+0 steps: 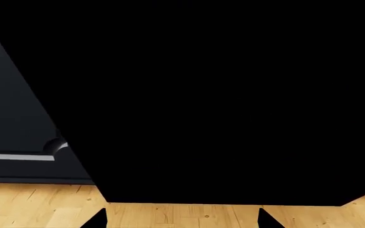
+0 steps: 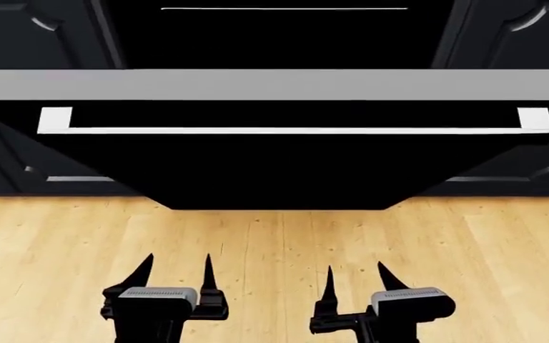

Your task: Close the dishwasher door

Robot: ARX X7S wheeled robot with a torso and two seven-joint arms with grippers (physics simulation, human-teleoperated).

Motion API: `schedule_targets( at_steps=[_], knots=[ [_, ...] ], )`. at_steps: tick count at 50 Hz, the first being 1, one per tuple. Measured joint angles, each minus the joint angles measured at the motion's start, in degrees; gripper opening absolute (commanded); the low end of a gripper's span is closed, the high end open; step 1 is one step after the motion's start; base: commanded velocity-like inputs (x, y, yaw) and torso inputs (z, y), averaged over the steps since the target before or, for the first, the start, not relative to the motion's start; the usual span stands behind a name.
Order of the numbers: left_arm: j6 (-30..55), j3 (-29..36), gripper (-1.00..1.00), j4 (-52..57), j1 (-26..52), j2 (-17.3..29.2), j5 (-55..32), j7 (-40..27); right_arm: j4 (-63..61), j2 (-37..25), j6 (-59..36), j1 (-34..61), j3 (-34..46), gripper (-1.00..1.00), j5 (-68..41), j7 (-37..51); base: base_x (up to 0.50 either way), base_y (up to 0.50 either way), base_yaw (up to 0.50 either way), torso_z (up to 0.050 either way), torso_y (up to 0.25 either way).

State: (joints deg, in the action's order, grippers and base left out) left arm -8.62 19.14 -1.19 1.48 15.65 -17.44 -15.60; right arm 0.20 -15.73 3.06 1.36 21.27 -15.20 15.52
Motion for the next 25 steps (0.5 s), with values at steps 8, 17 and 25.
schedule_targets(
  at_steps=[8, 17, 25],
  knots=[
    [-0.13, 0.13, 1.0, -0.01, -0.06, 0.09, -0.12, -0.1, 0.1, -0.11, 0.15, -0.09, 0.13, 1.0, -0.07, 0.14, 0.15, -0.06, 0.0, 0.0, 0.0],
    [-0.2, 0.29, 1.0, -0.1, 0.03, 0.15, -0.22, -0.21, 0.3, -0.19, 0.23, 0.07, 0.29, 1.0, -0.14, 0.25, 0.18, 0.0, 0.0, 0.0, 0.0],
    [-0.28, 0.43, 1.0, -0.16, 0.05, 0.23, -0.3, -0.32, 0.38, -0.27, 0.27, 0.17, 0.48, 1.0, -0.14, 0.38, 0.2, 0.0, 0.0, 0.0, 0.0]
  ],
)
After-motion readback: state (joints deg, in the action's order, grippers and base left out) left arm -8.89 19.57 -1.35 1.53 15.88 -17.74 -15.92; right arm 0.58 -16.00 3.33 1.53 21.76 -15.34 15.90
